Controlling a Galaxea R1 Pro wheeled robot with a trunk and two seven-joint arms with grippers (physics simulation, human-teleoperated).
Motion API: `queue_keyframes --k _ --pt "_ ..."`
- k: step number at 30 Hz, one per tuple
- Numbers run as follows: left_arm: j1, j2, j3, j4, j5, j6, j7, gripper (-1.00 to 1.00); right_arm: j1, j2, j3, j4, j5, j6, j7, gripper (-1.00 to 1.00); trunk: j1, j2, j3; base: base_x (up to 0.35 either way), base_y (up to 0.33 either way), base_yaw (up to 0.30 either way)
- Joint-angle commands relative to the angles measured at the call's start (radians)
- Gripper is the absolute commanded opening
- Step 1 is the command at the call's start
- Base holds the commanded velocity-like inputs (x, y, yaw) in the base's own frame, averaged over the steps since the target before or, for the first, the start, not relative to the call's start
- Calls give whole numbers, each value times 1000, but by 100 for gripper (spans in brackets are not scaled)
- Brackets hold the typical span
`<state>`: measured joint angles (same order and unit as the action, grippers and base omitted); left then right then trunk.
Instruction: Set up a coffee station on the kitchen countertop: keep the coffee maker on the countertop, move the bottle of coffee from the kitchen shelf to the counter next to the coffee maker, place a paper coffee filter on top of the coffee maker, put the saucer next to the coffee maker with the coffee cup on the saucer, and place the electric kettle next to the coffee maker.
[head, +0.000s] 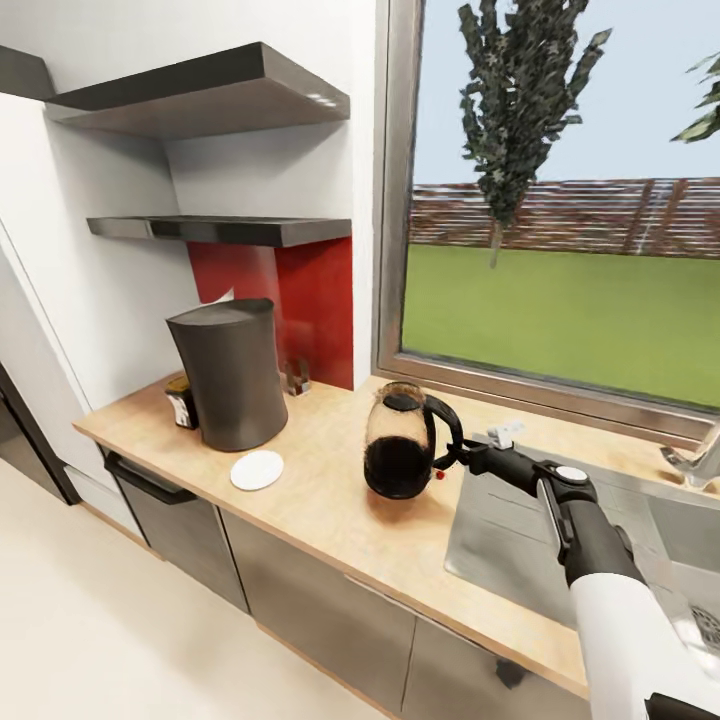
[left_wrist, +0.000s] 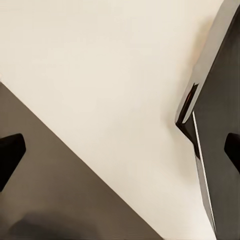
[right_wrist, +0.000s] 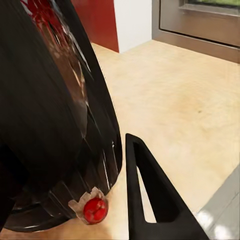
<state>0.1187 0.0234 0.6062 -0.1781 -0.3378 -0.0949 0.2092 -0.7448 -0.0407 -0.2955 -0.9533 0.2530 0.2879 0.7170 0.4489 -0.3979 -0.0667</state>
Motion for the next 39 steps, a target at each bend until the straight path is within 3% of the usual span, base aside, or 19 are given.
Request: queue_keyframes --k 1,31,39 --pt "-1 -1 7 0 -10 -3 1 100 -1 1 -4 5 1 5 7 -100 1 -2 -2 280 236 0" --pt "-1 0 6 0 -10 -5 0 100 -1 2 -4 69 1 2 6 -100 1 -2 -2 279 239 0" --pt "-1 1 6 0 -10 -5 1 100 -2 2 -4 102 0 -2 4 -100 1 -2 -2 66 57 0"
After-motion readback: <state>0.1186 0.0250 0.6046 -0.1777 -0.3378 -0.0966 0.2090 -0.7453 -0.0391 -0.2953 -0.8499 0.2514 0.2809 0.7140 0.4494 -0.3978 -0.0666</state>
